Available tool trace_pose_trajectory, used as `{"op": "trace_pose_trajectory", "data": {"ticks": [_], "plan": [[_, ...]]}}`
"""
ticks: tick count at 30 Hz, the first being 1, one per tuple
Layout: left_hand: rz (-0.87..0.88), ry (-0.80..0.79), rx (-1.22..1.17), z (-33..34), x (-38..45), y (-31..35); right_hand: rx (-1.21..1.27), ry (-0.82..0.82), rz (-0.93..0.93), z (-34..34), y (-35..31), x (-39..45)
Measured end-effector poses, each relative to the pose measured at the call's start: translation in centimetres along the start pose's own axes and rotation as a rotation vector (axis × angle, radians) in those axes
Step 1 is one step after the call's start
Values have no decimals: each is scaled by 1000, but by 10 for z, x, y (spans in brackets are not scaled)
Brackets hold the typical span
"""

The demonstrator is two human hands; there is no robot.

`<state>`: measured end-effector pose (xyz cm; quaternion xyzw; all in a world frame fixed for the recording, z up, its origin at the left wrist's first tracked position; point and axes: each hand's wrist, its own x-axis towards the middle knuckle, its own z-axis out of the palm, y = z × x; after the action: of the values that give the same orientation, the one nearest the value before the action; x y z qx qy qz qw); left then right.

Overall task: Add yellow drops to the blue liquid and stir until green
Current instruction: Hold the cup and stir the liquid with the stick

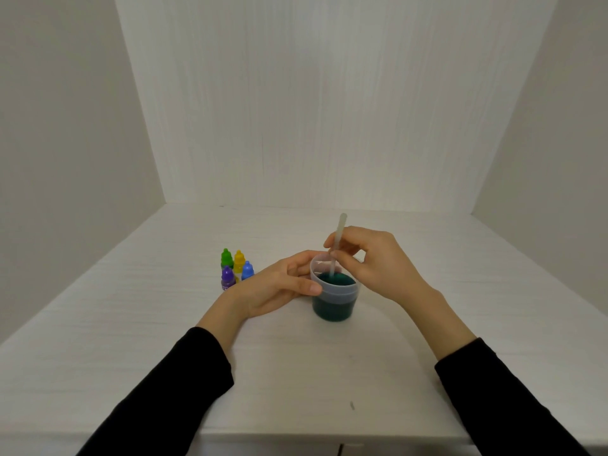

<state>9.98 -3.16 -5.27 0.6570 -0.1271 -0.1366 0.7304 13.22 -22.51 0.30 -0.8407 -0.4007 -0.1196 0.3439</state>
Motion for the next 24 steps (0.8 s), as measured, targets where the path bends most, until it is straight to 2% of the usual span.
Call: {"op": "trace_pose_trajectory", "data": {"ticks": [6, 17, 24], "plan": [[-11, 4, 17, -3, 2, -2, -105, 27, 15, -9, 1, -2], [11, 4, 31, 1, -1, 1, 236, -73, -53, -3, -6, -6], [30, -11, -3, 2, -1, 1, 232, -54, -18, 5, -6, -2]]}}
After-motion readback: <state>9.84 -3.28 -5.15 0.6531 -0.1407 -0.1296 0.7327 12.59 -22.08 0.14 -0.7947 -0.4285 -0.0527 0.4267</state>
